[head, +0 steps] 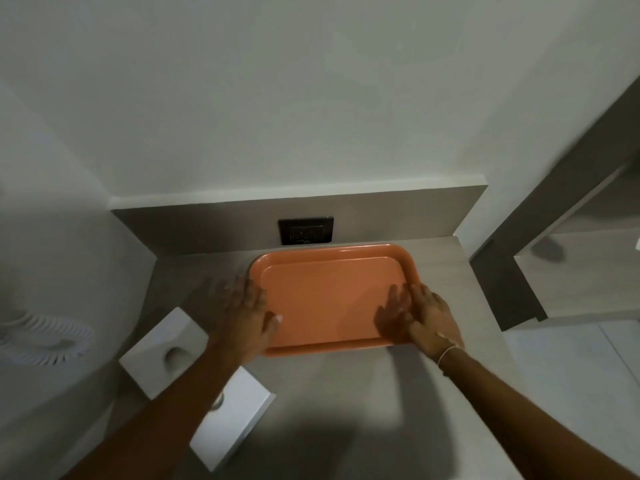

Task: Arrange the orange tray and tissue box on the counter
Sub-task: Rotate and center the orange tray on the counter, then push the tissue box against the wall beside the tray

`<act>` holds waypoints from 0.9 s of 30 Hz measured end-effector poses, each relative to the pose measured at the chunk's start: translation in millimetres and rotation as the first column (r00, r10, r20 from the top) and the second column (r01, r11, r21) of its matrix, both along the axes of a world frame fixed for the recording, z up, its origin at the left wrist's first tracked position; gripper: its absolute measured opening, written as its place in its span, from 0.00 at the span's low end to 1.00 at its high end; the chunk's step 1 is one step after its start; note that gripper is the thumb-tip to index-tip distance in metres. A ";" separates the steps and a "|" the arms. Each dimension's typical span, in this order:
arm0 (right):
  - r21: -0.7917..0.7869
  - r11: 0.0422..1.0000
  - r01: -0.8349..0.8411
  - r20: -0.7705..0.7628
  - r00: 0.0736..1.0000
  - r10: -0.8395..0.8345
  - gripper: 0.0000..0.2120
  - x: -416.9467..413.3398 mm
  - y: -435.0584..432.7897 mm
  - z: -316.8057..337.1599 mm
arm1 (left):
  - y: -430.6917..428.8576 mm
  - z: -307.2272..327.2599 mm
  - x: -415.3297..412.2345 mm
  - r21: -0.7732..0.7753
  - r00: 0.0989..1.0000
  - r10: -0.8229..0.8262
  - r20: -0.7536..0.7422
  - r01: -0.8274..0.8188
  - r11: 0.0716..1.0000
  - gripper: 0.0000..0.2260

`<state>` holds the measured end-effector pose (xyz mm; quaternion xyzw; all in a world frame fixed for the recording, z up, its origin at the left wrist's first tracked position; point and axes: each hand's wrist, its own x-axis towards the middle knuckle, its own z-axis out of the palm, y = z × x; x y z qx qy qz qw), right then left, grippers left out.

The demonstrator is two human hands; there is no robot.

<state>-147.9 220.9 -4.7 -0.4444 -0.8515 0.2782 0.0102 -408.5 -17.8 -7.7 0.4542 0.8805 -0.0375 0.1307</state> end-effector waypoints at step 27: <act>0.033 0.912 -0.408 0.250 0.887 0.388 0.37 18.0 -85.8 -40.3 | -1.2 -20.1 141.5 -0.074 0.993 0.038 0.110 -0.030 0.997 0.36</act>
